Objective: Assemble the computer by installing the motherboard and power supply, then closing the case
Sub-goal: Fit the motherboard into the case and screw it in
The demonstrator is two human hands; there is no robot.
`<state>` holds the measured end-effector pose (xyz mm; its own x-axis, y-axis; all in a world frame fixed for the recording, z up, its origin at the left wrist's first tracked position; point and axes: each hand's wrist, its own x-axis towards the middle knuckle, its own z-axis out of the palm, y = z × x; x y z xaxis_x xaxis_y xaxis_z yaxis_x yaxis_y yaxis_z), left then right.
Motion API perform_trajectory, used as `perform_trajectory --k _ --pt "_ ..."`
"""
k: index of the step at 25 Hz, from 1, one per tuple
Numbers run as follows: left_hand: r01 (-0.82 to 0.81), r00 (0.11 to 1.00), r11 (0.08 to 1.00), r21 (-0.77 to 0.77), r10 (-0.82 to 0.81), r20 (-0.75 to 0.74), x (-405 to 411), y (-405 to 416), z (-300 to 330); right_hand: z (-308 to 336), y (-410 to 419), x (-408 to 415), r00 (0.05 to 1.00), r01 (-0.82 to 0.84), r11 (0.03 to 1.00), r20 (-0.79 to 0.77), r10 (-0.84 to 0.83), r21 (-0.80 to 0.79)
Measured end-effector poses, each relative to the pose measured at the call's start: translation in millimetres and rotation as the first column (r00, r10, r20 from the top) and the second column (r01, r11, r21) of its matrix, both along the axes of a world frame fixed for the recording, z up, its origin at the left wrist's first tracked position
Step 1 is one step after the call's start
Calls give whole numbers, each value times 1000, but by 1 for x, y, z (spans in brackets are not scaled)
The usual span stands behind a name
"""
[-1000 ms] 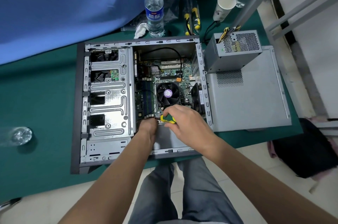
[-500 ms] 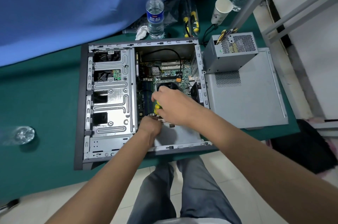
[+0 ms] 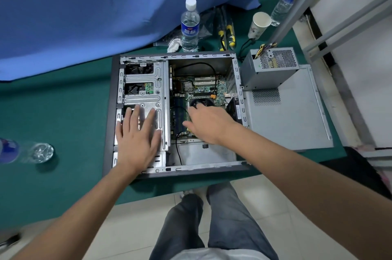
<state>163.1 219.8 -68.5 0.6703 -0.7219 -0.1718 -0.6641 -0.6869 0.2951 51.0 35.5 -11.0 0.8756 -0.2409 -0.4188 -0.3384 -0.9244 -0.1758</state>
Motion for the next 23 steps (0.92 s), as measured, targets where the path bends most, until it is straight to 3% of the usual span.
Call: perform_trajectory --k 3,6,9,11,14,20,23 --pt "119 984 984 134 -135 113 19 3 -13 6 -4 3 999 -27 975 -27 34 222" --pt "151 974 976 158 -175 147 37 3 -17 5 0 5 998 -56 998 30 55 41" --pt "128 978 981 145 -150 147 40 2 -19 -3 13 6 996 76 991 59 -69 -111" --pt "133 976 981 143 -154 152 37 3 -19 -5 15 10 987 152 988 51 -151 -8" --pt "125 976 983 136 -146 159 41 3 -20 -4 7 15 991 125 986 32 -129 111" --pt "123 975 987 101 -139 173 42 4 -25 -8 11 11 998 52 975 29 -46 -215" --pt "123 973 987 101 -140 184 43 3 -26 0 5 14 994 113 994 -2 -113 -15"
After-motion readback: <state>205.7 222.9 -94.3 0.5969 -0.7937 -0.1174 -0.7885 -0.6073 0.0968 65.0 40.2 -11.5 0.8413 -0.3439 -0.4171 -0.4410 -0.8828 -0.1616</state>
